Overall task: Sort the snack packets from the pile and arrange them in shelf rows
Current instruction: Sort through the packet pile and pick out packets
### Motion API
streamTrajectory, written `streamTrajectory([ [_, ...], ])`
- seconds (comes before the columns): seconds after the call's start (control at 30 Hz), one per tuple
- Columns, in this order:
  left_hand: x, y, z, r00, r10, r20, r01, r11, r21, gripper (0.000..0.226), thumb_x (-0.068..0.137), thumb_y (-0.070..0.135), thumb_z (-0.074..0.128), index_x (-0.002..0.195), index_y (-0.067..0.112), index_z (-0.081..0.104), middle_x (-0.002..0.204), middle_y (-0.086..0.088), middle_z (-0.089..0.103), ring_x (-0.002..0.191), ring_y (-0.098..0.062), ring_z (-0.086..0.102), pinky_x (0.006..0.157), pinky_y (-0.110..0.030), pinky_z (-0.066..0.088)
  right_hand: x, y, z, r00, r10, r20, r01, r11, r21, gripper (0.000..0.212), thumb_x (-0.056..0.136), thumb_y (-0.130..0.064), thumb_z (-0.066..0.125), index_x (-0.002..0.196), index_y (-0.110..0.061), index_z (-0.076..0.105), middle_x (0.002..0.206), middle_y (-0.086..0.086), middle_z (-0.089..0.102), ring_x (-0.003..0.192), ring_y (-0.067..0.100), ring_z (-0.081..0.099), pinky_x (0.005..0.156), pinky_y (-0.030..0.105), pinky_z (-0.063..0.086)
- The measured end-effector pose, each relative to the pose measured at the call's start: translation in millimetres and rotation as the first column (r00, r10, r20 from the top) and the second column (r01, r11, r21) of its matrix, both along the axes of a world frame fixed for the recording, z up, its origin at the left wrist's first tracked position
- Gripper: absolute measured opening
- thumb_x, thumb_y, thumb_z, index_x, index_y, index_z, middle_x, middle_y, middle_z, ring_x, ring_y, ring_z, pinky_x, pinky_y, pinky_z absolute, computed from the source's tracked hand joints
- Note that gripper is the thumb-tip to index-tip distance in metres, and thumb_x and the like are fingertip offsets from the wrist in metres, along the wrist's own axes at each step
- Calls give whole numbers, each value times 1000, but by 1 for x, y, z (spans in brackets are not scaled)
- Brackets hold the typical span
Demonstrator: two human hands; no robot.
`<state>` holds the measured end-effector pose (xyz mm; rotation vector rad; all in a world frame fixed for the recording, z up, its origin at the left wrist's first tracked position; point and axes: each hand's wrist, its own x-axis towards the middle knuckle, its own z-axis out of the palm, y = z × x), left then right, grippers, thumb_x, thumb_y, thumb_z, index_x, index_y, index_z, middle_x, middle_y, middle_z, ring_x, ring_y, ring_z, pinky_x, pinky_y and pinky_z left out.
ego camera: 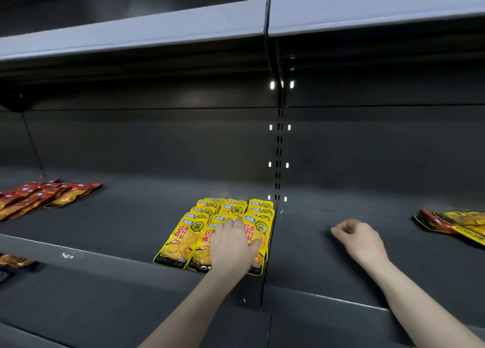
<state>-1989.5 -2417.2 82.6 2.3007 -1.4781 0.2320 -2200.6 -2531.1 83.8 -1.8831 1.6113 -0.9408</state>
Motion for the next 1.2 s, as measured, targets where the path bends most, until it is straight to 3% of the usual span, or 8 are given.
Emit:
streamTrajectory([
  [0.2,-3,-1,-2,995,29,92,-34,998,44,58,94,57,37,134,15,43,131,-3,47,120,-22,41,97,-32,33,1,4,0,996,20,-87,-21,1000,-19,10,88,-28,62,83,-19,62,99,8,67,102,28,58,77,29,38],
  [0.43,-3,-3,-4,991,8,131,-17,997,72,56,95,57,35,133,16,46,129,-5,48,118,-23,42,96,-32,35,1,2,-3,987,29,-158,-34,999,-33,10,87,-27,63,79,-21,60,100,6,67,100,26,59,80,29,42],
  [0.73,-3,-4,-5,989,-13,145,15,1000,-11,56,96,56,33,134,17,46,127,-4,50,117,-23,43,96,-30,33,-2,7,-2,980,16,-198,-31,997,-74,9,88,-28,61,84,-20,62,103,6,65,102,25,57,82,29,42],
  [0.87,-5,-3,-6,994,-21,110,34,993,-117,50,92,49,52,123,11,58,113,-10,60,105,-29,51,90,-36,40,-8,9,1,973,21,-228,-43,995,-92,13,89,-31,58,91,-20,64,105,4,64,103,25,57,82,30,43],
  [0.97,-15,-4,-4,994,-11,107,31,982,-186,38,75,37,77,95,5,71,84,-12,64,78,-33,59,68,-39,49,-18,13,0,958,19,-287,-54,992,-113,15,90,-33,57,96,-21,64,107,3,63,104,26,57,81,29,42],
  [1.07,-35,-1,3,996,-80,45,86,982,-169,37,82,34,70,102,4,67,94,-16,63,90,-37,56,77,-43,47,-33,17,0,936,-8,-352,-51,986,-157,16,91,-34,56,98,-21,63,108,4,62,103,26,57,81,30,42],
  [1.2,-57,-3,8,987,-137,89,152,968,-198,37,74,35,76,97,8,67,91,-12,63,87,-34,59,74,-40,49,-59,24,-1,907,-74,-414,-20,976,-217,18,91,-34,55,99,-20,63,106,6,60,102,27,57,80,30,42],
])
